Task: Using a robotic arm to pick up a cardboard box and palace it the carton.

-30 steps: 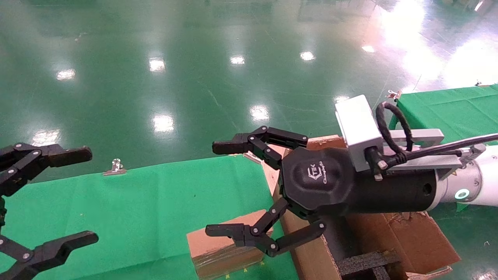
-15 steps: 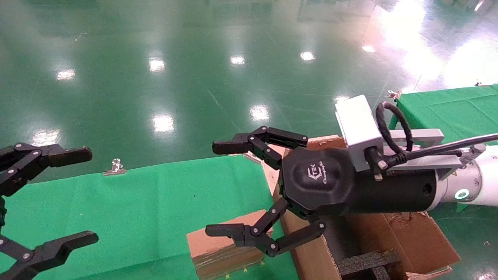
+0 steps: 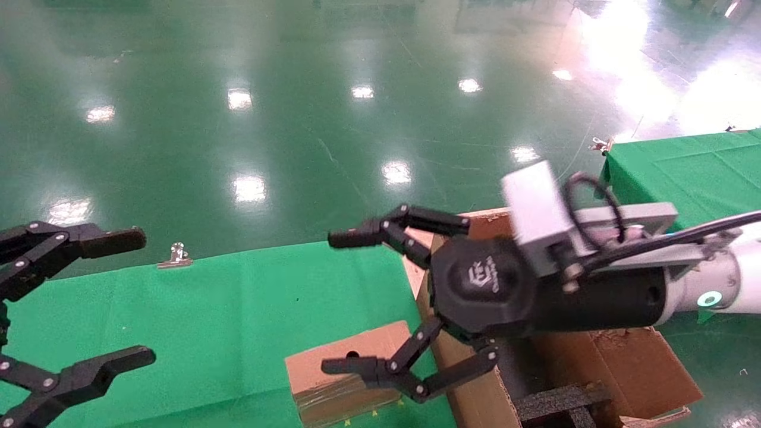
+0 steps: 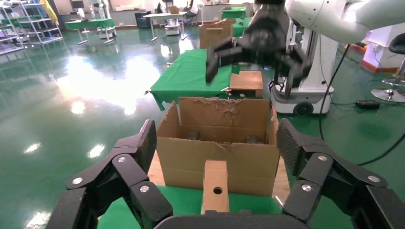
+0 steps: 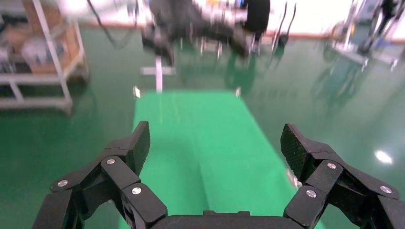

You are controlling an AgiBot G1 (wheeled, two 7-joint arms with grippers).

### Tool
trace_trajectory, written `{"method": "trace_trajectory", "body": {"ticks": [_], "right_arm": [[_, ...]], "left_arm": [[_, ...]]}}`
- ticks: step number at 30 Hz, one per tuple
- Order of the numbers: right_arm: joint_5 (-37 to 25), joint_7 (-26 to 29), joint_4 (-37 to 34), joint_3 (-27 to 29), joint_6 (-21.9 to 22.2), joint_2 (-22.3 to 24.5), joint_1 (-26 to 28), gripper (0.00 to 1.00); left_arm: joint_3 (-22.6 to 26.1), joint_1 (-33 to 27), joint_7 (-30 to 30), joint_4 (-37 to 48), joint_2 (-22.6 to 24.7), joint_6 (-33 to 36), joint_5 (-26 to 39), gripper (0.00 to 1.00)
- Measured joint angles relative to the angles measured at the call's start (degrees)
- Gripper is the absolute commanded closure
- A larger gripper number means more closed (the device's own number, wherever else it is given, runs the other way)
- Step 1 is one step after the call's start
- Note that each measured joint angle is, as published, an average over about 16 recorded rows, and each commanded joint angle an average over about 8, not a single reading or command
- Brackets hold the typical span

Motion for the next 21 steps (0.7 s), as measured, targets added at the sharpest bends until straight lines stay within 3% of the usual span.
{"method": "trace_trajectory", "body": {"ticks": [10, 21], "right_arm": [[-16.0, 2.5, 1.0, -10.4, -1.6, -3.8, 8.6, 0.0], [-30.4, 3.5, -0.3, -19.4, 0.1, -11.0, 14.1, 0.0]], "left_arm": [[0.0, 0.0, 0.0, 0.0, 0.0, 0.0, 0.0, 1.0], [0.0, 0.0, 0.0, 0.0, 0.0, 0.0, 0.0, 1.0]]}}
